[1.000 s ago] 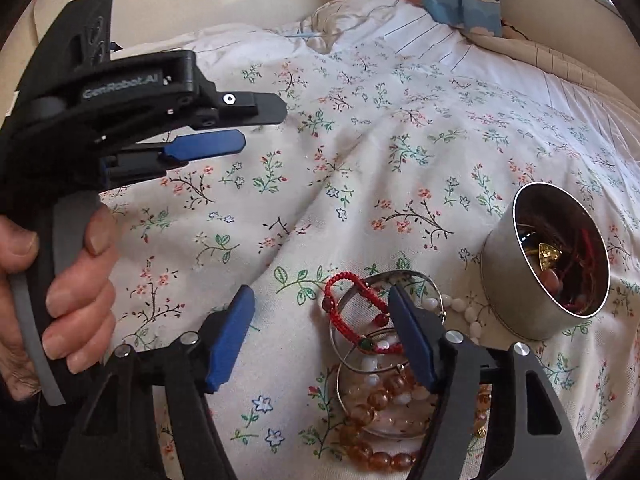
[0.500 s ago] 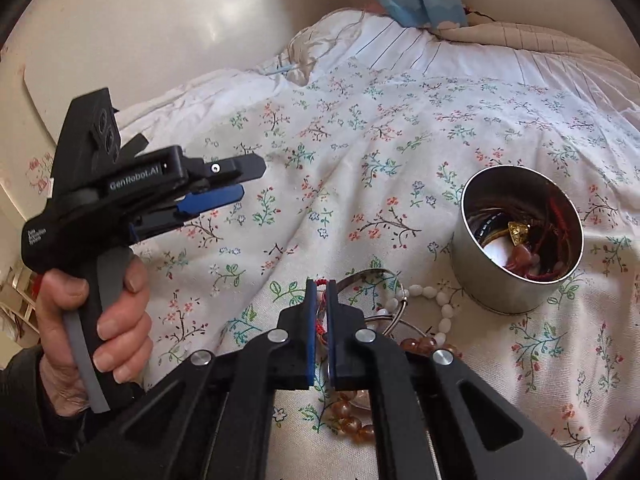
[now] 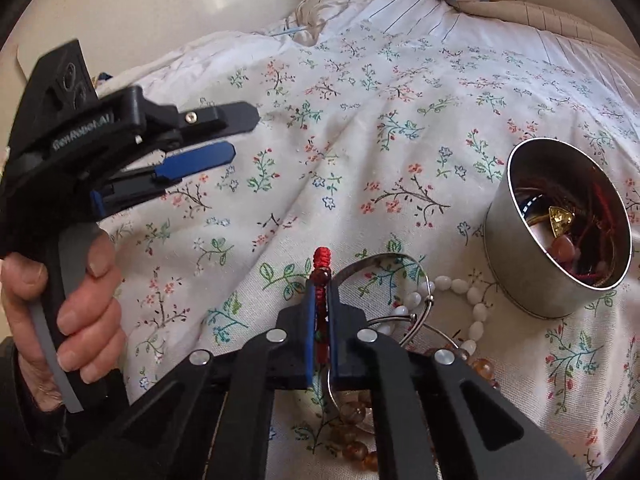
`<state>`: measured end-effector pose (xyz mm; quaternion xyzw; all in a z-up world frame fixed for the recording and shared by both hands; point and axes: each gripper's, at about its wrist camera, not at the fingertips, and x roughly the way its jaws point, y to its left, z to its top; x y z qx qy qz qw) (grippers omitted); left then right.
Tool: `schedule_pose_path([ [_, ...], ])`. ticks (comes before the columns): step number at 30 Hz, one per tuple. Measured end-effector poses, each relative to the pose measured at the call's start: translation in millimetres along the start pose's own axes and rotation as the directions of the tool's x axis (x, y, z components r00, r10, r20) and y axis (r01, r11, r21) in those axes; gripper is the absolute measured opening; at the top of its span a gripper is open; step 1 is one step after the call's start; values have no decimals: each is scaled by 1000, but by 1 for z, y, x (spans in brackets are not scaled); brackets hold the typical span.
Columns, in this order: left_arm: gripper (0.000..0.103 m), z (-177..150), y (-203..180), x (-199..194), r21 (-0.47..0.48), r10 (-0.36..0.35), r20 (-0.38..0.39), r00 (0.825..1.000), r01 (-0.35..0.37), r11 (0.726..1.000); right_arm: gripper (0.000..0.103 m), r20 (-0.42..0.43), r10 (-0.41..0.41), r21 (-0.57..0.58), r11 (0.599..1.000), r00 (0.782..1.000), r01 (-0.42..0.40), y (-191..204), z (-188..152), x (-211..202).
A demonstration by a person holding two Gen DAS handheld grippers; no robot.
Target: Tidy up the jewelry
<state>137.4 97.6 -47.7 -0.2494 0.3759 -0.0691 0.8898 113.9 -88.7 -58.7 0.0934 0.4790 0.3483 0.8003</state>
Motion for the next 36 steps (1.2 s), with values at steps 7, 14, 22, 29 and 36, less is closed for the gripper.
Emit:
schedule_pose_path([
  [7,51,-11,-23,14,120,-18,-79,997,28,992,6,175,-24,165,986,984,-6,-24,-11,-62],
  [14,50,-45,-75,41,424,82,-160,984,-7,906,6,327,-13,324,941,945,-100,-62,-28,-108],
  [22,11,-67,-85,65,550,212,-228,950,-54,834,7,350,1,327,937,937,-123,-64,-25,-112],
  [29,3,-69,-97,45,593,169,-162,972,-41,804,7,386,1,320,938,922,-135,-65,-27,-118],
  [36,3,-50,-97,18,490,15,-97,995,34,871,7,466,-8,291,946,885,-145,-62,-26,-136],
])
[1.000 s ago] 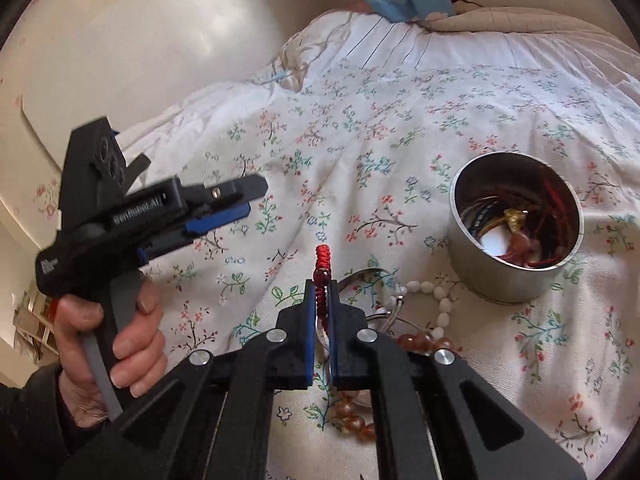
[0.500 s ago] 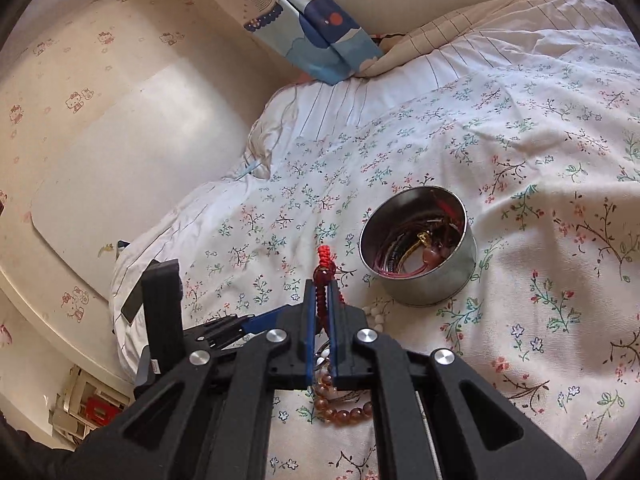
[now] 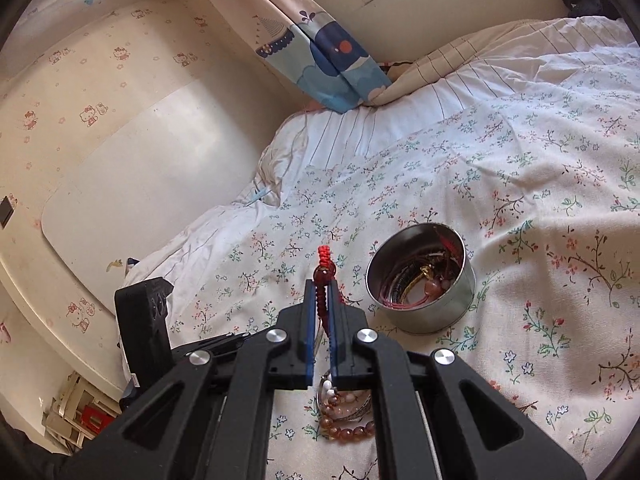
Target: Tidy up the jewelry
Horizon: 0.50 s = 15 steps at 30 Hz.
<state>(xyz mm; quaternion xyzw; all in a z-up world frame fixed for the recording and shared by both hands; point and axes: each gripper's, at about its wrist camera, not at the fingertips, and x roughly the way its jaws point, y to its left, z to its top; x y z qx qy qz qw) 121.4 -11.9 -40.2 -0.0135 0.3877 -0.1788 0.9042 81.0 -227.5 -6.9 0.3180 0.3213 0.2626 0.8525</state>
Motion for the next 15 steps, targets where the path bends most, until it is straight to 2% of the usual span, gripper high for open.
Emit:
schedule_pose_path([
  [6,3,14,-10,-4,-25,-5,57,998,6,1000,7,62,13,-5,1000,998,-13,0,8,-9],
  [15,3,36,-33,17,-15,-3,69,998,4,1000,7,94,-1,-5,1000,996,2,-7,20,-6],
])
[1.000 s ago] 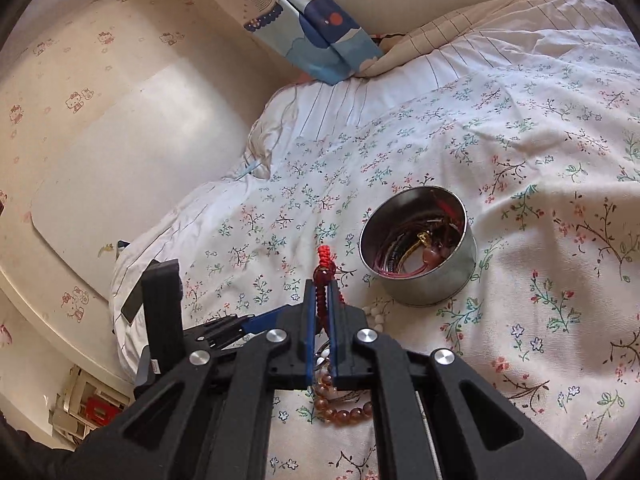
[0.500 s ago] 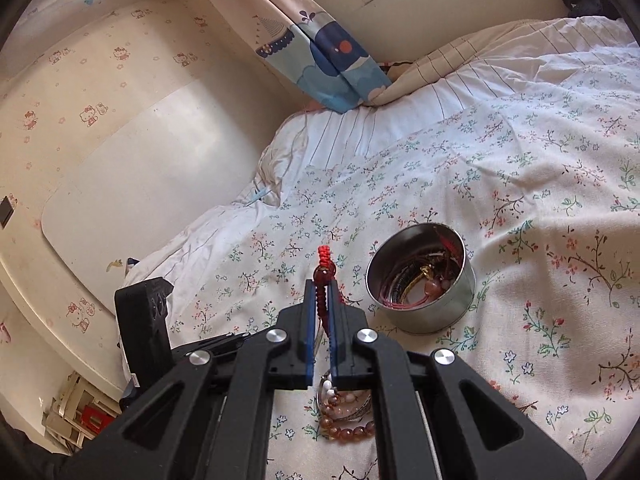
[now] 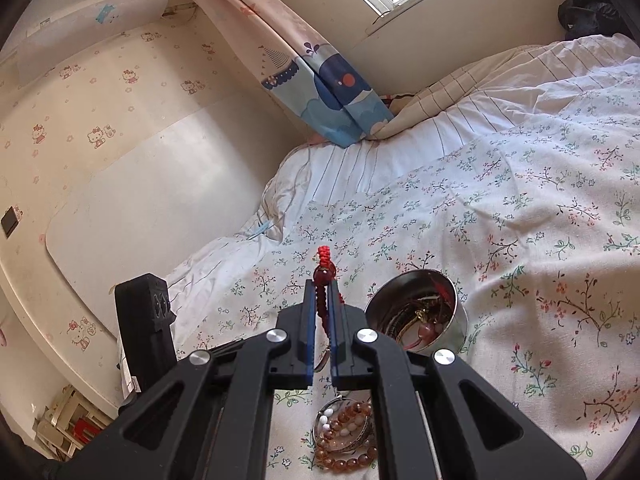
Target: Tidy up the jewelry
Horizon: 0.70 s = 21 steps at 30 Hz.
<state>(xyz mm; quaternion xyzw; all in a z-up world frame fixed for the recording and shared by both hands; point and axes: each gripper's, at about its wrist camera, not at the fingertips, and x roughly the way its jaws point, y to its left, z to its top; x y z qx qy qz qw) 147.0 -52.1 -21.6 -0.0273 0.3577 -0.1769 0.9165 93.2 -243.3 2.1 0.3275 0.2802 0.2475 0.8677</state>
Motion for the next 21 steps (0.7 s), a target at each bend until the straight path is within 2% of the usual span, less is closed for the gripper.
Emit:
schedule_pose_path([
  [9,3,10,-15,24,17,-2,-11,1000,3,1000,7,7,-28,7,1000,1000,28,-16,13,14],
  [21,3,15,-22,43,24,-3,-27,1000,4,1000,7,-38,-61,-30,998,997,60,-21,16,37],
])
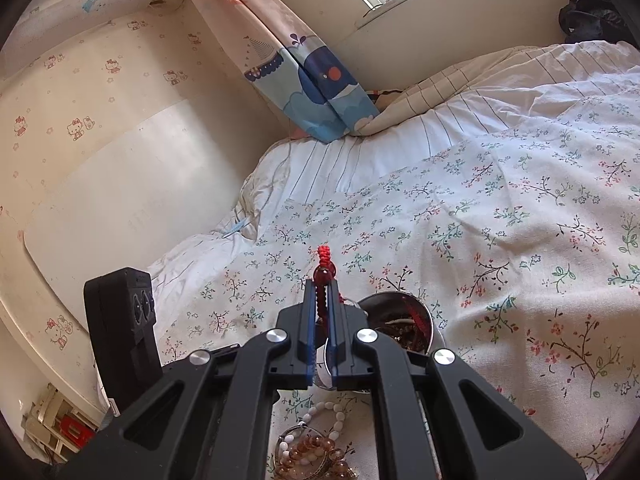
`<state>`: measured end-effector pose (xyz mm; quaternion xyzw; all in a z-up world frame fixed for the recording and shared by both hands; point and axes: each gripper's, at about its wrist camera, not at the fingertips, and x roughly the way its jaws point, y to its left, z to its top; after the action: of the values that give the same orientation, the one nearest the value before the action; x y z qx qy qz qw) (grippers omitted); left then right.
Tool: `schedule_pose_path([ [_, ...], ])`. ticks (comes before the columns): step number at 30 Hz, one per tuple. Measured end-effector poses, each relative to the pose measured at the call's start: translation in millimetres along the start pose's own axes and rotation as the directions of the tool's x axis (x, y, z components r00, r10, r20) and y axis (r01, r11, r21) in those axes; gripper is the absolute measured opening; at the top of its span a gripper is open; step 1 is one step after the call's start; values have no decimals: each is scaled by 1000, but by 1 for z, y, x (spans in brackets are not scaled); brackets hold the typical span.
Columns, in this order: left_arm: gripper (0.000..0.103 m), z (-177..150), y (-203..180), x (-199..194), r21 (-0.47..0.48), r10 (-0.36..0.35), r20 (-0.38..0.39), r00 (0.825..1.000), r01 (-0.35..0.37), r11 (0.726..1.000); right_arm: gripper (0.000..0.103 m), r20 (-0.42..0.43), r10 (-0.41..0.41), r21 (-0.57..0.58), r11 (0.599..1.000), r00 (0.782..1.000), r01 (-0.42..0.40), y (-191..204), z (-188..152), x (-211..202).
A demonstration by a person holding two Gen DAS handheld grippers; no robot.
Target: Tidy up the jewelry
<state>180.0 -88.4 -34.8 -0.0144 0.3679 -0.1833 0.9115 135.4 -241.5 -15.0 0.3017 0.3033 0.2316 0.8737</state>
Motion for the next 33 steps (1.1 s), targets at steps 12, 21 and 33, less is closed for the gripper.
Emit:
schedule_pose_path([
  [12,3,4,-5,15,23,6,-38,999,-6,1000,10,-56,-54,-32,998,997,52,-4,-3,24],
  [21,31,9,12,-1,-35,74,19,997,-73,997,49,-8,-105,11,994,994,105,-16,1,18],
  [33,49,10,27,2,-81,127,5,992,-126,989,66,-18,-123,86,989,992,124,-33,3,15],
])
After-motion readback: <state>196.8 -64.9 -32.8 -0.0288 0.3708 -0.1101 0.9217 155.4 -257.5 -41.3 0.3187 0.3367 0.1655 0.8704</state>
